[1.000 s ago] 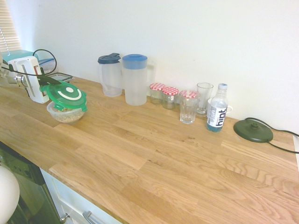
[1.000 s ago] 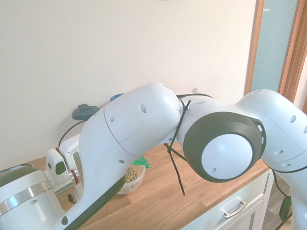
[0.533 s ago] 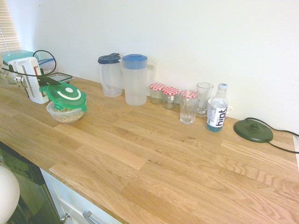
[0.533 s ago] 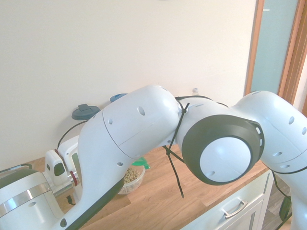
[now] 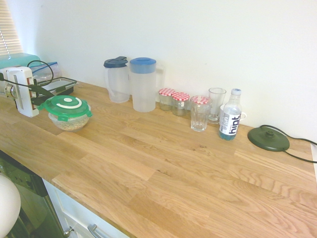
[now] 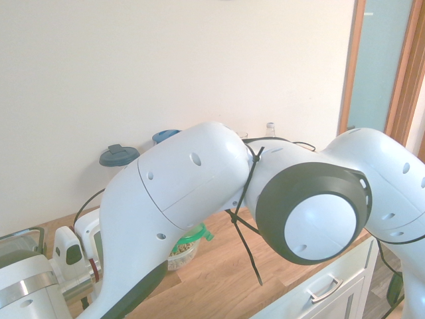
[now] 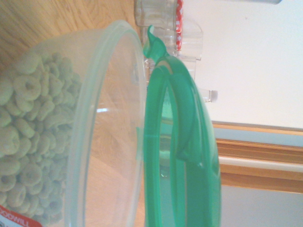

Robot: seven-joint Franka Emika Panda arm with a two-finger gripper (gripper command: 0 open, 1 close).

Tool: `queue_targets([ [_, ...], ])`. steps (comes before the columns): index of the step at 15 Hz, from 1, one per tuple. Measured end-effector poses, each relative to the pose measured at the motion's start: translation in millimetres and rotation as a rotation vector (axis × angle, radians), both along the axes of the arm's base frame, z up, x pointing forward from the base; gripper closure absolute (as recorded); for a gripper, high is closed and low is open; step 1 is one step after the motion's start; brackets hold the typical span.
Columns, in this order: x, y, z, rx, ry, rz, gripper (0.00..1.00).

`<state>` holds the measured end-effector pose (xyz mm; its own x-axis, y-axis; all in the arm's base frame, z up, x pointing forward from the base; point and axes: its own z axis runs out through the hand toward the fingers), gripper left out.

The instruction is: Cover the lid of food container

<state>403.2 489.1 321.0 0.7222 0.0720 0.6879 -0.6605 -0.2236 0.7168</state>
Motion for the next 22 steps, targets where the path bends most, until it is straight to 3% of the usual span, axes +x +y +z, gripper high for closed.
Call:
queue_targets([
  [8,-6,17,17,0.148,0.057,-0.039,0.0],
  [12,6,20,54,0.278,0.064,-0.074,0.0],
  [16,15,8,113,0.52,0.113,-0.069,0.0],
  [22,55,-86,196,0.897,0.191,-0.03,0.0],
])
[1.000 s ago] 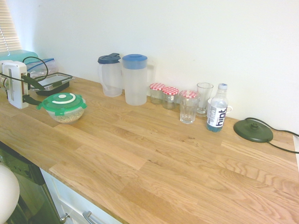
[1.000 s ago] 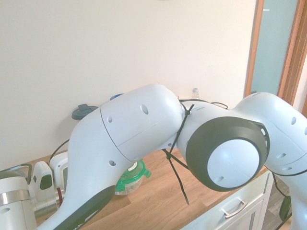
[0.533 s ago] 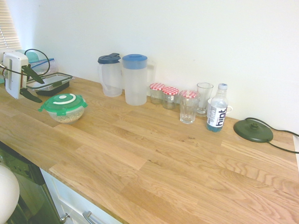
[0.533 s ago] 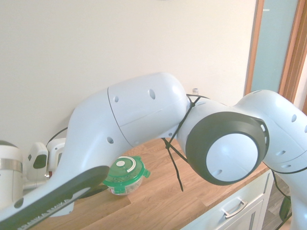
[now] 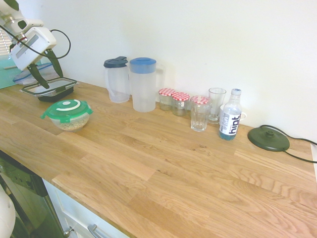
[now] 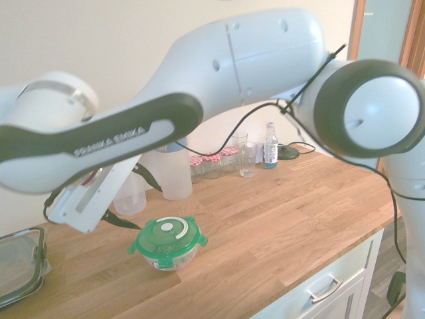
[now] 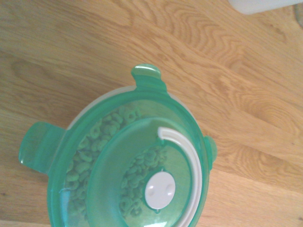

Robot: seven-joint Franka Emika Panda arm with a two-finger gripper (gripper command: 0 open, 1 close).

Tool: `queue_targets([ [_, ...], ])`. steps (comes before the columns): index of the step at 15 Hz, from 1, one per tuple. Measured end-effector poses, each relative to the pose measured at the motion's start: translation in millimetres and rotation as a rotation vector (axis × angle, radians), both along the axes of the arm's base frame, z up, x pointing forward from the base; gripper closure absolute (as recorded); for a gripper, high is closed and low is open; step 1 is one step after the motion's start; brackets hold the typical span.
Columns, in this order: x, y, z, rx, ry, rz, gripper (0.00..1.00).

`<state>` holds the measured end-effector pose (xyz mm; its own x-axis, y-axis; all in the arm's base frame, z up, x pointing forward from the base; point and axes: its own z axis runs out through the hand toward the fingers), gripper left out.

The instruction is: Cover the lid of food container

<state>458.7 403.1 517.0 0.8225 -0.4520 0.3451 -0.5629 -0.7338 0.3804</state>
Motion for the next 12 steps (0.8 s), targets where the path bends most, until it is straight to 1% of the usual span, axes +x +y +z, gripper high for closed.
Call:
queue_targets([
  [5,15,-102,47,0.341,0.013,0.009,0.0],
  [8,19,-180,61,0.532,-0.006,0.022,0.0],
  [10,14,-243,57,0.588,-0.005,0.027,0.0],
  [12,1,-310,45,0.595,0.002,0.027,0.0],
])
